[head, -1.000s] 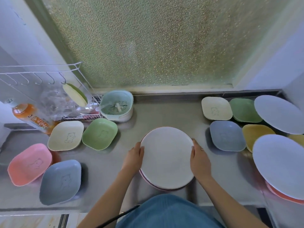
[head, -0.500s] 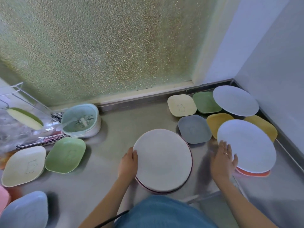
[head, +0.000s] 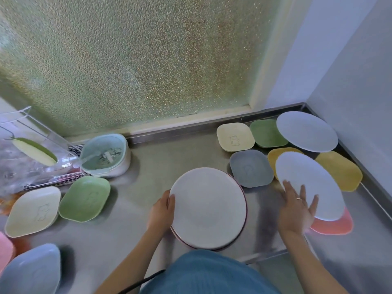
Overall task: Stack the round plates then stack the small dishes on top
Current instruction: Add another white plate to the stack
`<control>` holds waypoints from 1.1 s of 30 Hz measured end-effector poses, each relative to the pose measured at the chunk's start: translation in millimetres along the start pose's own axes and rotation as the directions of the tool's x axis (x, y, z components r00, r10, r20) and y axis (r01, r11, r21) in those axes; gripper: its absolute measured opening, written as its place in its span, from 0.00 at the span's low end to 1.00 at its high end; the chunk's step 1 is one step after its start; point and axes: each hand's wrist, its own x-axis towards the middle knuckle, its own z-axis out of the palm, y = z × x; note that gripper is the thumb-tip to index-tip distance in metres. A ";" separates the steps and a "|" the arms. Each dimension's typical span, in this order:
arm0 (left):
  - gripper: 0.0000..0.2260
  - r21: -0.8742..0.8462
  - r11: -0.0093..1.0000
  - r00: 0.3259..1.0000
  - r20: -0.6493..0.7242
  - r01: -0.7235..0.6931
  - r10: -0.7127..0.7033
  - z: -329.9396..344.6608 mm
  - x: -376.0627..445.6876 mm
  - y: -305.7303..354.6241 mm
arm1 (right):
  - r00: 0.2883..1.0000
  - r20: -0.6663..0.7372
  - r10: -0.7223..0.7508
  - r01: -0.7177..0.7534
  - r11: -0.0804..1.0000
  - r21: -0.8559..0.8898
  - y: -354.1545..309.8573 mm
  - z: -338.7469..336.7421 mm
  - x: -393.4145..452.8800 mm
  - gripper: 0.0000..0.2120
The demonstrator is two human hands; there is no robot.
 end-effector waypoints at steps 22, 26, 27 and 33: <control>0.17 -0.225 0.974 0.996 0.092 0.021 0.000 -13.3 -8.1 -1.2 | 0.449 -0.117 -0.886 0.889 0.430 0.155 -72.5 27.4 -123.8 0.23; 0.13 -0.351 0.931 0.995 0.048 0.097 -0.085 -10.9 -0.9 -10.2 | 0.448 0.020 -0.894 0.867 0.440 0.233 -75.5 24.0 -130.6 0.26; 0.13 -0.395 0.912 0.994 0.034 0.111 -0.106 -11.1 0.6 -10.3 | 0.457 0.049 -0.888 0.854 0.454 0.254 -76.0 22.5 -130.2 0.24; 0.15 -0.408 0.909 0.996 0.030 0.088 -0.083 -15.2 -4.0 13.7 | 0.482 0.282 -0.830 0.747 0.557 0.362 -80.0 5.2 -127.7 0.24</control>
